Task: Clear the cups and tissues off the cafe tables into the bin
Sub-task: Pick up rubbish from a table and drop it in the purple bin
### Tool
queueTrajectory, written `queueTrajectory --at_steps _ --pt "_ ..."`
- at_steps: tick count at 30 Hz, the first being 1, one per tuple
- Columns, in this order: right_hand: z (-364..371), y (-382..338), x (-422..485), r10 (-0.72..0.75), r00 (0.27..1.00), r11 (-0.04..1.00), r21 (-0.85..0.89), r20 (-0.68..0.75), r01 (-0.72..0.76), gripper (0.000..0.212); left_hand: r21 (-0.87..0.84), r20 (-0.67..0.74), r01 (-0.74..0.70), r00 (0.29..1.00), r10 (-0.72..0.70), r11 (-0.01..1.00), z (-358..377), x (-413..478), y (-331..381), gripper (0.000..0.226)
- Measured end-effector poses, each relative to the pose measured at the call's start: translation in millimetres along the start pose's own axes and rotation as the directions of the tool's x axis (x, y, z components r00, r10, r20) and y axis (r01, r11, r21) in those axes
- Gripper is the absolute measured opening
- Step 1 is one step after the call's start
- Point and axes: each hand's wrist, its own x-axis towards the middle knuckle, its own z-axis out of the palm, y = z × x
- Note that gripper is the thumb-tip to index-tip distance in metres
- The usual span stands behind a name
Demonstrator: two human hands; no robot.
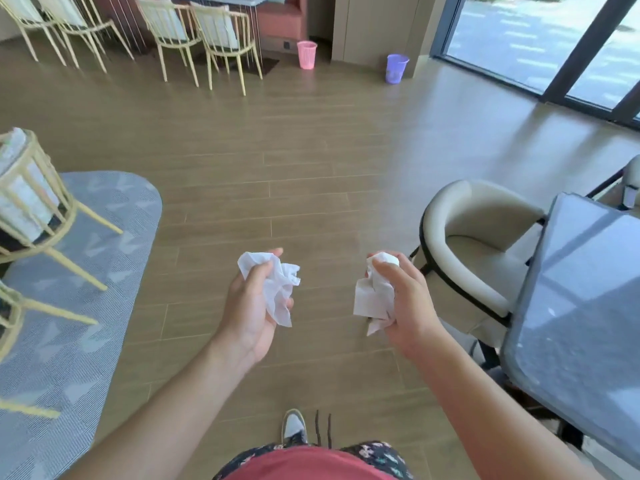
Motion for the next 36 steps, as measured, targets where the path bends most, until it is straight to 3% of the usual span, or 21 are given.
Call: queueTrajectory --at_steps 8,12,16,26,36 --pt "6.3 -56.9 165.2 0.001 0.998 0.999 0.045 -0.058 0.002 0.007 0.071 0.033 -0.007 0.999 0.004 0.997 59.4 165.9 52.2 0.011" --pt "-4.0 -83.3 264.0 -0.017 0.998 0.996 0.092 -0.052 0.022 0.006 0.071 0.040 0.001 0.999 -0.004 0.997 104.0 259.0 60.4 0.012" --pt "-19.4 -124.8 371.5 0.000 1.000 0.995 0.102 -0.020 0.002 0.020 0.065 0.026 -0.005 1.000 0.003 0.998 160.7 356.4 73.2 0.015" --pt "-29.7 -263.0 589.6 -0.024 0.998 0.998 0.056 0.060 0.021 0.004 0.035 -0.001 -0.034 0.999 0.034 0.999 283.5 552.1 138.1 0.011" --pt "-31.5 -333.8 797.4 -0.032 0.999 0.998 0.047 -0.014 0.033 0.008 -0.007 0.000 -0.022 1.000 0.022 1.000 354.3 766.4 169.9 0.014"
